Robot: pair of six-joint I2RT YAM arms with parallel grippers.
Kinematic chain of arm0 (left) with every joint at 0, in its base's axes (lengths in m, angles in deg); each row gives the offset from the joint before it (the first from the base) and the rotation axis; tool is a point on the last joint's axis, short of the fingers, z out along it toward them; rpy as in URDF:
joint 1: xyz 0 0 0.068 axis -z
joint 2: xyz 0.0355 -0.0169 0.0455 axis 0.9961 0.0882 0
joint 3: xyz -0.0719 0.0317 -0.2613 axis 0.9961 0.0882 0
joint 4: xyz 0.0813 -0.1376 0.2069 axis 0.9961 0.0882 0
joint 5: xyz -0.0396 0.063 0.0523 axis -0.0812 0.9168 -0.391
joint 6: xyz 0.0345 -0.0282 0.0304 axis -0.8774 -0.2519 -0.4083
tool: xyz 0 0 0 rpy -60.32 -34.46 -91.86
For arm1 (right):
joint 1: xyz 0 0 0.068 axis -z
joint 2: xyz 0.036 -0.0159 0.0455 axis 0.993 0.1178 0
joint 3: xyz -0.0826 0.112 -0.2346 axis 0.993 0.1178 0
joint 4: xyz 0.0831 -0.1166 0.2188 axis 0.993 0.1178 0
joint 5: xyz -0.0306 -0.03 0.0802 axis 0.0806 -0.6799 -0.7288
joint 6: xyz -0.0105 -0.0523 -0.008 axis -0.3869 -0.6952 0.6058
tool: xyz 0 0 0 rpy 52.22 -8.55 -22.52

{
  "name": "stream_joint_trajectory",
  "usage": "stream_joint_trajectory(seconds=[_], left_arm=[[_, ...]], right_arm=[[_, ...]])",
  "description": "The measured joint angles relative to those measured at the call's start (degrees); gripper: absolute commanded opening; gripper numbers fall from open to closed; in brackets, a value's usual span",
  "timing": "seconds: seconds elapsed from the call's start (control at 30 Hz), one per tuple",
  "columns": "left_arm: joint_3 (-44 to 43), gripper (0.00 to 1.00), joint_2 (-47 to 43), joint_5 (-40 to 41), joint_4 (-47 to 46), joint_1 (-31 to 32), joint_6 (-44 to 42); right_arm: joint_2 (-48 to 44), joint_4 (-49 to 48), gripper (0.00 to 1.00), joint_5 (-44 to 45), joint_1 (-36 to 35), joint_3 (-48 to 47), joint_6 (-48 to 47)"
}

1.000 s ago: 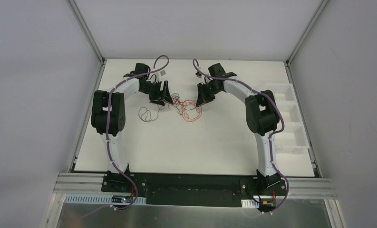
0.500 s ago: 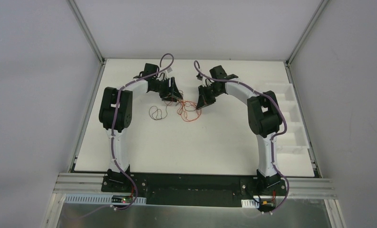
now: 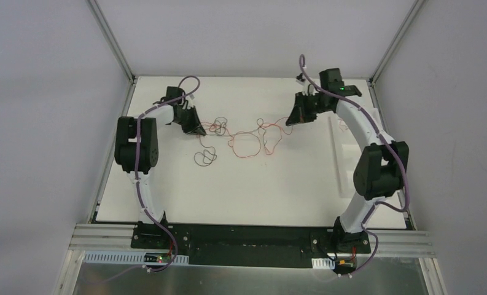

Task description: Untangle the cables

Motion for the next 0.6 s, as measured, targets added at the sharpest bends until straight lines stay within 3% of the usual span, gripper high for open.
stream_joint_trajectory(seconds=[0.27,0.6], left_arm=[[4.48,0.00,-5.22,6.34,5.03,-13.11,-5.49],[6.49,0.00,-7.19,6.93,8.07,-14.45,-9.53]], right_arm=[[-7.21,8.33,0.00,-0.96,10.82,-4.04,-3.15],[-11.13,10.91,0.00,-2.60,13.51,-10.01,-2.86]])
